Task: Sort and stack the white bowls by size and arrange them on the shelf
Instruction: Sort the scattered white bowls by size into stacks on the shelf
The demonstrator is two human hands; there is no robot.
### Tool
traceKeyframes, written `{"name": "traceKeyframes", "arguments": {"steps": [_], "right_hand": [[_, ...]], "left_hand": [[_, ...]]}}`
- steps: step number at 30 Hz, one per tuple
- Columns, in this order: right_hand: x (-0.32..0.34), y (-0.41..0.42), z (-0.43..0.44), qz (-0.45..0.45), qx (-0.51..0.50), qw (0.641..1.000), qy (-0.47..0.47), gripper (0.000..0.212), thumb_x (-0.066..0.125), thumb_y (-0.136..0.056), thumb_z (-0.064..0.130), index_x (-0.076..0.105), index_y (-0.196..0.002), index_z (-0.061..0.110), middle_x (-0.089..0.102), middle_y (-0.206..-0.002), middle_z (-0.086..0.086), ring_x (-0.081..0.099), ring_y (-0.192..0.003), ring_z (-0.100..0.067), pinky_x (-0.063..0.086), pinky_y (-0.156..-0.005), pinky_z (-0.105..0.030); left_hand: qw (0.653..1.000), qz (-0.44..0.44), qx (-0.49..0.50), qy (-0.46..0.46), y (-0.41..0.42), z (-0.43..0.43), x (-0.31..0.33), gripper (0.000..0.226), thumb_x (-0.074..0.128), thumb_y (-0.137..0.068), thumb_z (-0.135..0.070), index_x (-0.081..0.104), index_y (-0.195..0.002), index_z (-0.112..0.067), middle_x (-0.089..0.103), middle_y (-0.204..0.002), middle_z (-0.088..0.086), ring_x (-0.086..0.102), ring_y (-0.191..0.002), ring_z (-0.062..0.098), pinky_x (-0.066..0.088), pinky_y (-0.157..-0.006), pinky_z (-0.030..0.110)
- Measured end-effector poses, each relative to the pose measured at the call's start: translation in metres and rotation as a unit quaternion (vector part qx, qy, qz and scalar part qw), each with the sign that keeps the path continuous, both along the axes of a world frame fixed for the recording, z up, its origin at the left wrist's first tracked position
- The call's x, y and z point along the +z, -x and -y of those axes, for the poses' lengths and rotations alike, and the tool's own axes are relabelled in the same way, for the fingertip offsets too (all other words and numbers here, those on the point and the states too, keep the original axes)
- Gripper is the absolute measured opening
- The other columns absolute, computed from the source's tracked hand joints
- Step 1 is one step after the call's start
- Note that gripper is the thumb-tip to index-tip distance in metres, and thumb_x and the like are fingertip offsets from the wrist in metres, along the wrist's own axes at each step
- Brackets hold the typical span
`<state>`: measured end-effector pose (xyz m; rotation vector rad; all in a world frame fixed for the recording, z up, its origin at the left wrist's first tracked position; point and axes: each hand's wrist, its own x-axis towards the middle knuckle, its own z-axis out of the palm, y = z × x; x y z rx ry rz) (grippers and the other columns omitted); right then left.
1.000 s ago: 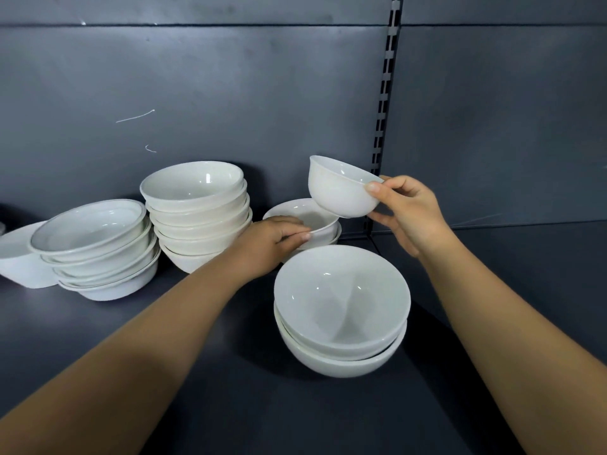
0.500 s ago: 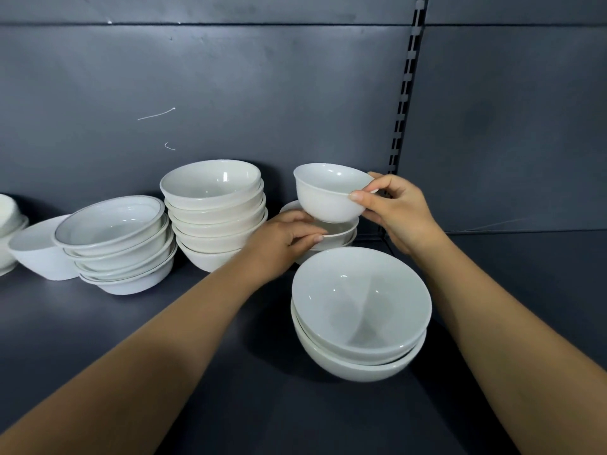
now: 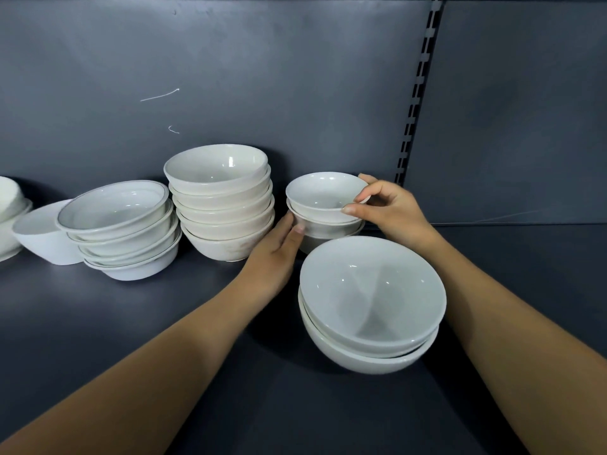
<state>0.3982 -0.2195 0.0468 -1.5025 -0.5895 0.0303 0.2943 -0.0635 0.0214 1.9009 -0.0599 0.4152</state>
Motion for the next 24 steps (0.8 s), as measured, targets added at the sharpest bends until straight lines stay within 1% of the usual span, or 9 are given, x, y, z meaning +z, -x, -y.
{"name": "traceKeyframes", "arguments": {"steps": [2,3,6,8,12,17,19,21,24], "right_hand": [[-0.002,-0.001,0.000,-0.015,0.006,1.000,-0.013,0.027,0.072,-0.069,-0.008,0.057,-0.065,0.014,0.052,-0.131,-0.013,0.047,-0.126,-0.021,0.039,-0.104,-0.035],[-0.001,0.000,0.000,-0.020,0.006,1.000,-0.013,0.027,0.071,-0.070,-0.009,0.056,-0.066,0.014,0.048,-0.136,-0.014,0.044,-0.129,-0.019,0.038,-0.106,-0.035],[-0.001,0.001,0.000,-0.027,0.009,1.000,-0.008,0.027,0.067,-0.072,-0.010,0.053,-0.069,0.013,0.041,-0.142,-0.010,0.045,-0.122,-0.005,0.042,-0.095,-0.020],[-0.002,0.002,0.000,-0.029,0.016,0.999,-0.012,0.028,0.066,-0.073,-0.011,0.052,-0.070,0.013,0.038,-0.144,-0.008,0.045,-0.119,-0.003,0.042,-0.089,-0.013],[-0.004,-0.001,0.001,-0.039,0.026,0.999,-0.005,0.027,0.066,-0.074,-0.008,0.053,-0.072,0.015,0.036,-0.146,-0.005,0.043,-0.128,-0.011,0.038,-0.095,-0.022],[0.000,0.006,0.004,-0.023,0.003,0.999,0.044,0.026,0.068,-0.077,0.001,0.057,-0.087,0.022,0.038,-0.143,0.001,0.043,-0.124,-0.005,0.039,-0.094,-0.014],[0.007,0.010,0.009,-0.019,-0.020,0.998,0.053,0.024,0.067,-0.079,0.003,0.060,-0.096,0.019,0.041,-0.141,0.000,0.044,-0.120,-0.003,0.038,-0.092,-0.013],[0.021,0.021,0.014,0.004,-0.046,0.995,0.085,0.027,0.066,-0.082,0.006,0.060,-0.108,0.009,0.045,-0.136,0.001,0.046,-0.114,-0.001,0.039,-0.086,-0.004],[0.048,0.047,0.016,0.059,-0.082,0.985,0.142,0.032,0.065,-0.084,0.013,0.060,-0.115,0.008,0.054,-0.121,0.004,0.049,-0.109,-0.002,0.040,-0.080,-0.001]], "left_hand": [[1.000,0.009,-0.010,0.004,-0.003,-0.001,-0.005,0.037,0.036,-0.100,-0.030,0.043,-0.137,-0.026,0.057,-0.123,0.017,0.054,-0.105,0.027,0.036,-0.103,0.040],[1.000,0.010,-0.011,-0.001,-0.003,-0.002,-0.007,0.041,0.037,-0.099,-0.034,0.040,-0.139,-0.028,0.057,-0.128,0.010,0.053,-0.112,0.025,0.035,-0.107,0.043],[1.000,0.015,-0.004,-0.010,-0.005,-0.004,-0.009,0.049,0.038,-0.098,-0.036,0.028,-0.145,-0.027,0.045,-0.143,-0.003,0.038,-0.134,0.017,0.027,-0.113,0.040],[0.999,0.025,-0.007,-0.027,-0.005,-0.005,-0.008,0.052,0.037,-0.097,-0.039,0.024,-0.147,-0.027,0.039,-0.146,-0.009,0.032,-0.136,0.006,0.024,-0.114,0.033],[0.999,0.027,0.003,-0.034,-0.006,-0.007,-0.008,0.049,0.034,-0.099,-0.030,0.024,-0.147,-0.023,0.032,-0.150,-0.012,0.024,-0.137,-0.003,0.019,-0.114,0.023],[0.998,0.010,0.003,-0.070,-0.004,-0.011,-0.010,0.057,0.034,-0.095,-0.042,0.024,-0.147,-0.022,0.028,-0.152,-0.010,0.021,-0.140,0.001,0.017,-0.117,0.028],[0.998,-0.002,0.019,-0.058,0.002,-0.010,-0.005,0.048,0.035,-0.099,-0.035,0.031,-0.145,-0.021,0.033,-0.150,-0.010,0.025,-0.138,0.002,0.019,-0.115,0.025],[0.999,-0.007,0.040,-0.028,0.013,-0.009,0.005,0.040,0.035,-0.099,-0.029,0.044,-0.137,-0.019,0.043,-0.142,-0.012,0.035,-0.133,0.003,0.026,-0.112,0.025],[0.998,0.006,0.062,-0.034,0.038,-0.014,0.024,0.032,0.039,-0.098,-0.029,0.061,-0.119,-0.020,0.059,-0.111,-0.014,0.050,-0.112,0.003,0.037,-0.094,0.013]]}}
